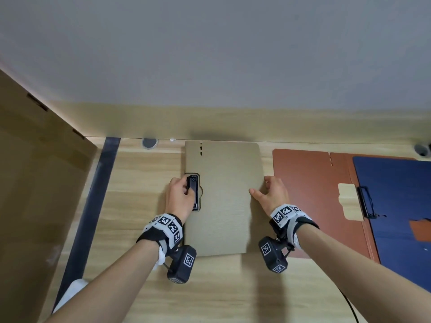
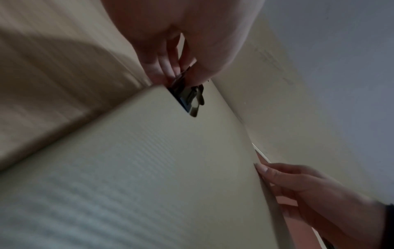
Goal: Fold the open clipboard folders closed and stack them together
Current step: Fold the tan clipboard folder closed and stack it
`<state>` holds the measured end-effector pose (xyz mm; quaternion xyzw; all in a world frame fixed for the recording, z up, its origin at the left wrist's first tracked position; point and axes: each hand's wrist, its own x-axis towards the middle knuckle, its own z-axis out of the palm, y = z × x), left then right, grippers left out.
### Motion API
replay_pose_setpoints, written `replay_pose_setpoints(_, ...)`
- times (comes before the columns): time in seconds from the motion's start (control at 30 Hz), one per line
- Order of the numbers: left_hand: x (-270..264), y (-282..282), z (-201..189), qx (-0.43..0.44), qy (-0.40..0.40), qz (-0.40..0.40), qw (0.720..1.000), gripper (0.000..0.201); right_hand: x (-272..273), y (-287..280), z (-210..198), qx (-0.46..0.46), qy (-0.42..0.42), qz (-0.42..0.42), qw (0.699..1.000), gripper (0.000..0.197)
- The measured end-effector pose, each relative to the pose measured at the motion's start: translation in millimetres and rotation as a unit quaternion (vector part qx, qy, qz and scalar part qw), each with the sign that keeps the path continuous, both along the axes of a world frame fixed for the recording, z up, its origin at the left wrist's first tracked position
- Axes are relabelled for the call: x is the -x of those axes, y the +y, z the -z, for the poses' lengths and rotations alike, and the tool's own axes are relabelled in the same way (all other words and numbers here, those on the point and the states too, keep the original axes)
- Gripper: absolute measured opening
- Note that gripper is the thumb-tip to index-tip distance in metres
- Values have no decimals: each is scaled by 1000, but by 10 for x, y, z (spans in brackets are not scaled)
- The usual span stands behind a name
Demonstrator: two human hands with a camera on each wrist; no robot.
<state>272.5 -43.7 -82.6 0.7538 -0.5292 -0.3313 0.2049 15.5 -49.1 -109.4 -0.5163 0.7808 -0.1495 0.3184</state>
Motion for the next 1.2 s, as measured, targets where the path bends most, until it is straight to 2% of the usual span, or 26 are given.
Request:
replay_pose_setpoints(0.3,10,-6,62,1,-27,30,999,49,0,7,24,-25,78,-26,996,67)
replay_pose_setpoints(0.47,75,47,94,-17,-9,8,1000,58,9,8,31,-25,60,-32,997,68)
replay_pose_setpoints(0.57,97,48,53,-41,-8,-8,999,63,47,26,10,-21,13,-27,999,67)
replay_pose_setpoints(0.7,244,91,-110,10,-31,-31,999,63,243,188,-101,19,-58,7,998,53)
replay_pose_setpoints(0.83,644,104,-213,38,-9,-6,999,59,712,444,-218,38,-74,20,996,31)
replay_pose_setpoints(0.97,1247,127,-149,16,33,50,998,58,1362,692,-284,46,-74,66,994,30)
replay_pose_setpoints(1.2,2536,305,-138,-14,95,118,988,51,2634,1047,-270,13,-17,128,992,30)
